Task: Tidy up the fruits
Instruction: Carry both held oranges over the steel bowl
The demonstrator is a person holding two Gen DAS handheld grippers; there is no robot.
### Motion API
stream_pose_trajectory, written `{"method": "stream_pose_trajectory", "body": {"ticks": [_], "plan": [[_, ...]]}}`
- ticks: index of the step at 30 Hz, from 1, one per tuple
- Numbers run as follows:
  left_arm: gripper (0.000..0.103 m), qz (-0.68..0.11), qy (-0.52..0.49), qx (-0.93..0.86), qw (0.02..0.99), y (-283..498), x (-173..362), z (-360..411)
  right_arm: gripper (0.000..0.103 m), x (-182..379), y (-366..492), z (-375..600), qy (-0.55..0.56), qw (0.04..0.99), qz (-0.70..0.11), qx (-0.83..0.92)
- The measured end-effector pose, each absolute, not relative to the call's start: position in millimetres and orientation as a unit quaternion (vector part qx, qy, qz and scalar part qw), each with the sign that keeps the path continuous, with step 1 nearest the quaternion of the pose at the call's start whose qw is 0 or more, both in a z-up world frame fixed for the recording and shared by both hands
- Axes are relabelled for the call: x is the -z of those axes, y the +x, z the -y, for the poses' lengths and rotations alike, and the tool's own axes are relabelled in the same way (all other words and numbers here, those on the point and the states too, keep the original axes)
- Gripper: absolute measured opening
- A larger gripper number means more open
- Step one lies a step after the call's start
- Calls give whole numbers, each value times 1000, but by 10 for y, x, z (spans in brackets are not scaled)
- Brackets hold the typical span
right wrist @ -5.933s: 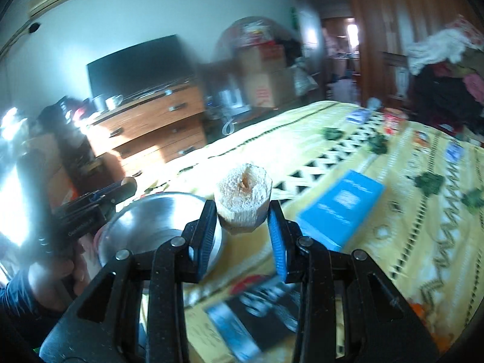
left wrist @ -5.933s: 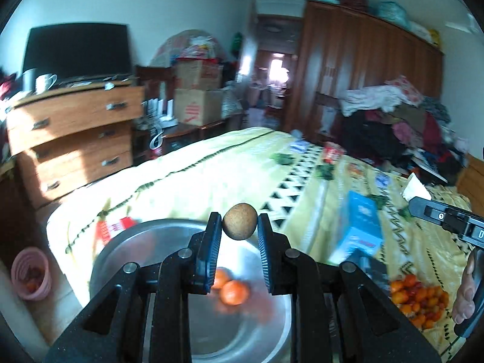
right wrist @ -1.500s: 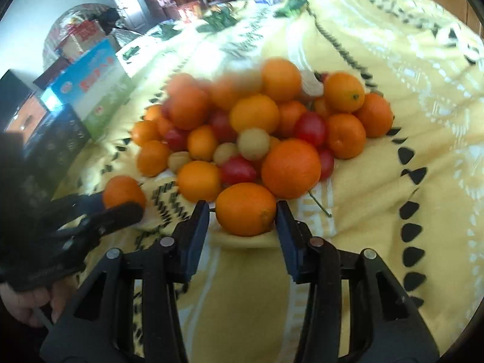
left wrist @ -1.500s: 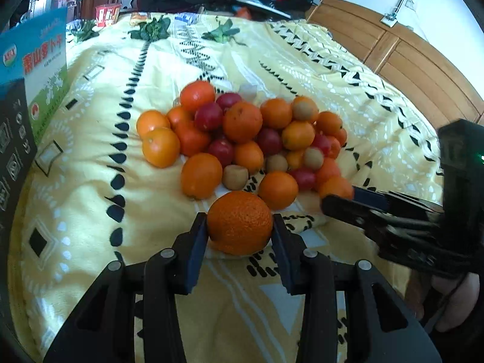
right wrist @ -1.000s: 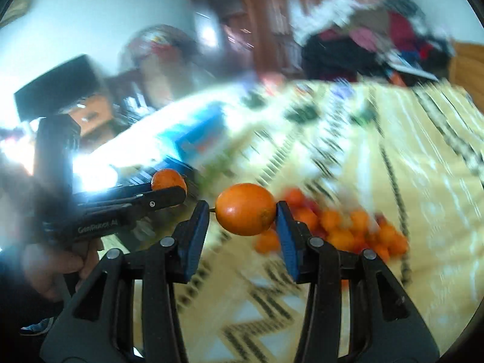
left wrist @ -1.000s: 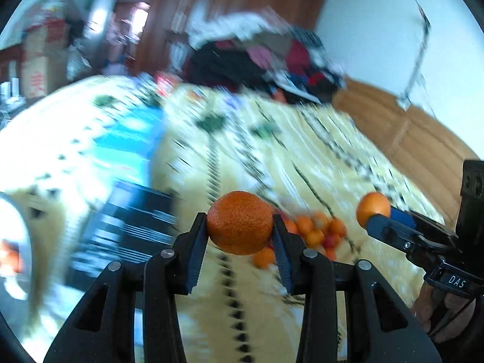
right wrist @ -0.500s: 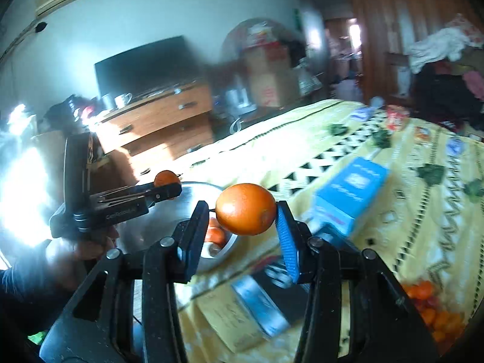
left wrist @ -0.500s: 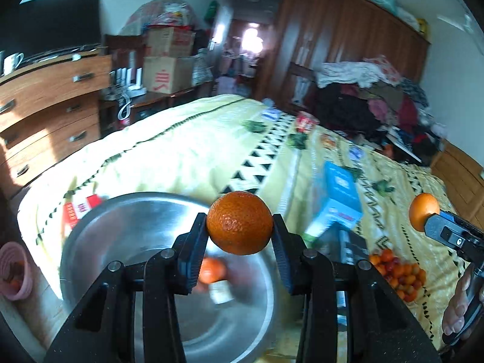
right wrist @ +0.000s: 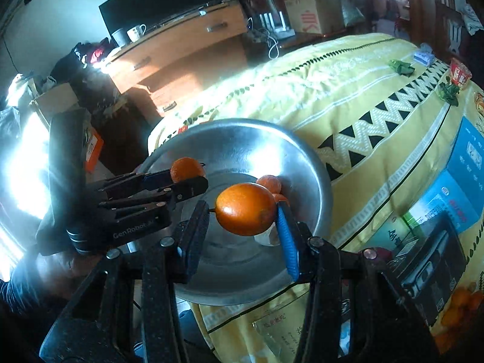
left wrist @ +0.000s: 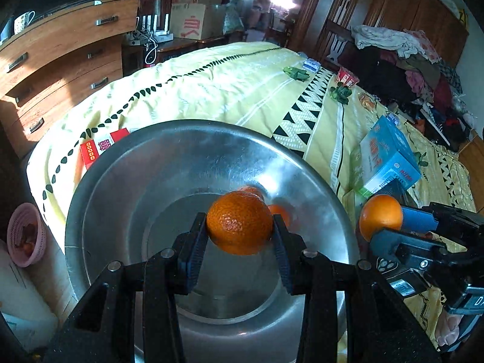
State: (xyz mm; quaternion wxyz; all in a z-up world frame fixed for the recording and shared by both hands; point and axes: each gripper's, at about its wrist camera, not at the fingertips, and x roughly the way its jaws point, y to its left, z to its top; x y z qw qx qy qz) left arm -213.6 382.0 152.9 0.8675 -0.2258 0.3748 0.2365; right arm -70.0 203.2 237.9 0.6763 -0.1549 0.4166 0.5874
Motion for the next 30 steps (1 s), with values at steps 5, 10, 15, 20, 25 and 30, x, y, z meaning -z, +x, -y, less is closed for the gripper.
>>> {"method": "stream_pose_trajectory", "body": {"ticks": [5,10,15,20,25,30], "plan": [[43,-387,-222,-242,862,-2138,-1464,-3829,46,-2193,-710,-2102,-164,669,-439,-577],[43,-388,-213,-253,860,-2137,-1465,-3843,46,-2120,-733,-2147,-171,666,-446,-572],[43,-391,-213,-255,858,-2134,-1436,-3856,46,-2105,-760,-2175,-175,664,-448,-572],[43,-391,-214,-256,858,-2139,-1416,-3869,46,-2086,-768,-2195,-177,663,-450,-572],[43,-393,-216,-258,856,-2145,-1386,-3889,46,-2067,-768,-2201,-178,663,-451,-570],[43,-397,-218,-262,852,-2152,-1348,-3904,46,-2032,-769,-2205,-180,661,-454,-569]]}}
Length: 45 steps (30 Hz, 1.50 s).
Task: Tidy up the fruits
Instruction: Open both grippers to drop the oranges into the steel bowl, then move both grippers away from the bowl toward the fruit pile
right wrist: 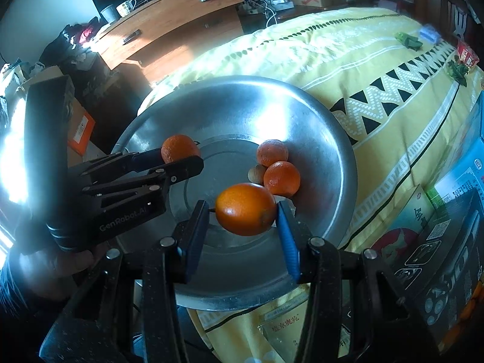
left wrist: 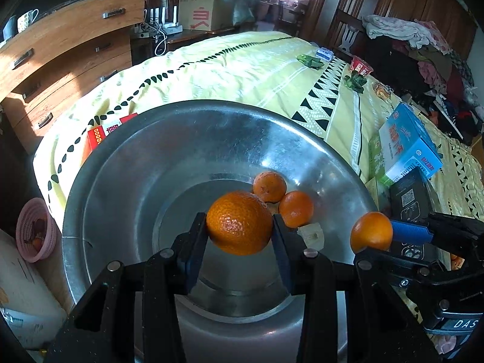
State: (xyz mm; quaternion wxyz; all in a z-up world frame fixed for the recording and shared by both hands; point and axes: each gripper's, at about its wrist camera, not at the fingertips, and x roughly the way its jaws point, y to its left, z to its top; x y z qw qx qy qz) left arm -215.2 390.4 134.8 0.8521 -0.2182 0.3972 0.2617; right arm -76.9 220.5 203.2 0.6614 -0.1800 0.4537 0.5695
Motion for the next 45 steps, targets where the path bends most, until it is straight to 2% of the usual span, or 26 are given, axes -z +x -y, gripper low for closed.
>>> {"method": "stream_pose_trajectory", "body": {"ticks": [6,10,15,16,18,20,31,39,45], "plan": [[43,-399,-219,-266,849,-2151,-1333,-3908,47,-1991,-766,-2210,-181,660,-458,-567],[55,-394,-220,-275,849,-2168,-1376,-3914,47,-1988,-771,-2216,-183,660,-459,-567],[56,-395,-217,-279,848,-2161,-1382,-3915,48,-2010,-787,-2202,-183,660,-454,-569],[56,-396,-217,-280,847,-2162,-1378,-3916,50,-2023,-793,-2200,-183,662,-453,-569],[56,-397,-219,-283,845,-2163,-1371,-3918,69,-2044,-803,-2192,-180,662,-451,-571],[56,-395,-220,-285,845,-2173,-1378,-3921,75,-2074,-813,-2179,-178,665,-445,-573],[56,-379,-218,-284,853,-2216,-1456,-3863,75,-2347,-1067,-1830,-175,698,-381,-581],[56,-348,-204,-284,870,-2362,-1633,-3678,75,-2680,-1444,-892,-163,752,-295,-567],[56,-310,-196,-243,898,-2463,-1834,-3351,76,-2662,-1496,-207,-143,779,-296,-534]]}}
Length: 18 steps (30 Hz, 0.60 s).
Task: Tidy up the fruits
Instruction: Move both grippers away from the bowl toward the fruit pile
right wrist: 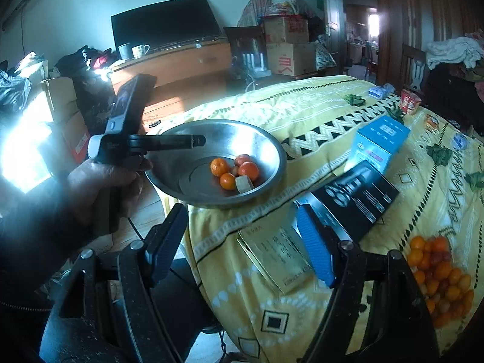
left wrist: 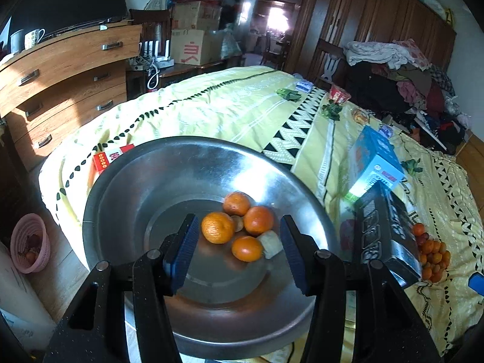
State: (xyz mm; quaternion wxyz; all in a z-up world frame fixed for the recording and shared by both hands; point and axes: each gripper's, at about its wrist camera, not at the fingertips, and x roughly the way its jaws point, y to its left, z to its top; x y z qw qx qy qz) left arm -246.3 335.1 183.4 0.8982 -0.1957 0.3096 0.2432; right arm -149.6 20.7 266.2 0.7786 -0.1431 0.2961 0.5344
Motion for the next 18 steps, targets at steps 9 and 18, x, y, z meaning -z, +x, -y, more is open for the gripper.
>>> {"method": "stream_pose_trajectory", "body": {"ticks": [9,18], "plan": [[56,-216,-205,-338,893,-3090,-2187,-3350,76,-2401,-1156,695,-62,825,-353,-437],[56,-228,-219,-386,866,-3295,-2042,-3420,76,-2153,-1067,1109,-11,832,-386,-398]]}}
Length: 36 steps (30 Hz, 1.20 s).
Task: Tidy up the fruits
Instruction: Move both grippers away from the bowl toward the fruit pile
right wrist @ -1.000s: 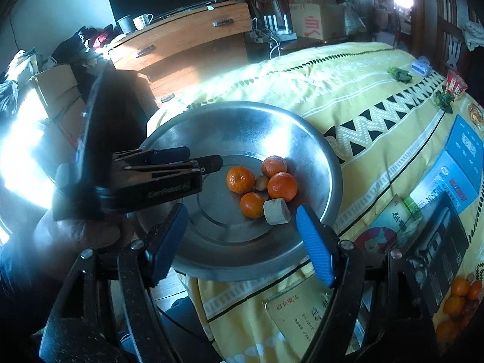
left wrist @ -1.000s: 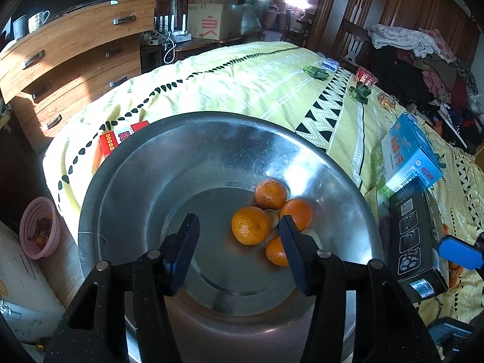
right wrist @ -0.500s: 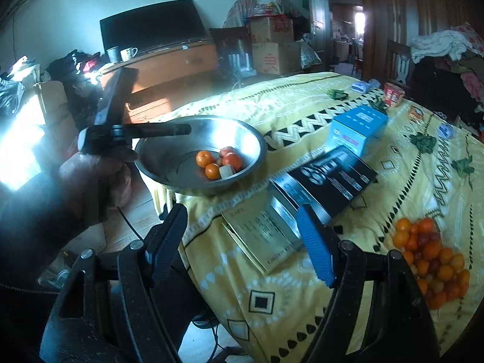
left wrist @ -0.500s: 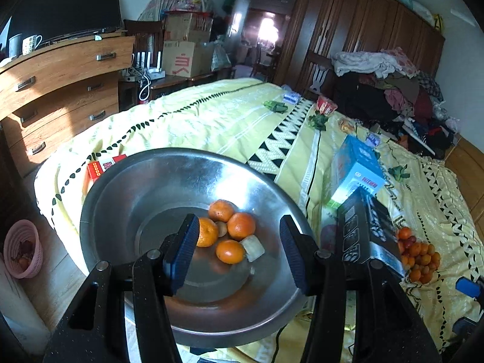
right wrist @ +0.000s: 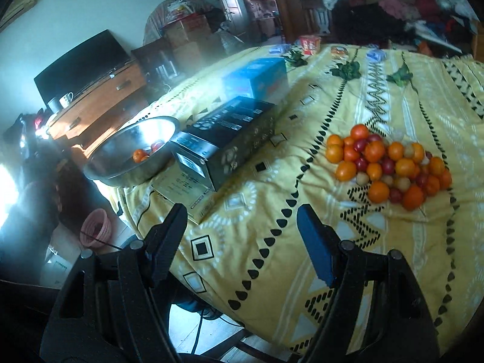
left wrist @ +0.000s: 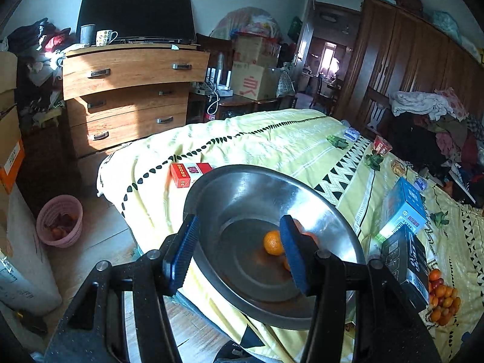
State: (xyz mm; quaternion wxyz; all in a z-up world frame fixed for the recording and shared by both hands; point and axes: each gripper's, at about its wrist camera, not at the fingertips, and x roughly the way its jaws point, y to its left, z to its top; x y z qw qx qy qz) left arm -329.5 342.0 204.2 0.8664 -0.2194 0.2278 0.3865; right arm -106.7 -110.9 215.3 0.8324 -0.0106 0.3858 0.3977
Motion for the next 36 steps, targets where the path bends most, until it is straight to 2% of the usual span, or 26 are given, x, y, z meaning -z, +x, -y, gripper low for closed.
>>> {"method": "stream_pose_trajectory", "body": {"ticks": [21,36], "plan": [[57,-260,-170,-325,893,-2818,-2092,-2850,77,-2059,-1155,1466,32,831,-391,-395],[57,-298,-95,-189,931,-2057,-2128,-1779,77,-2053,-1062,1987,65,855,-380,-346]]}}
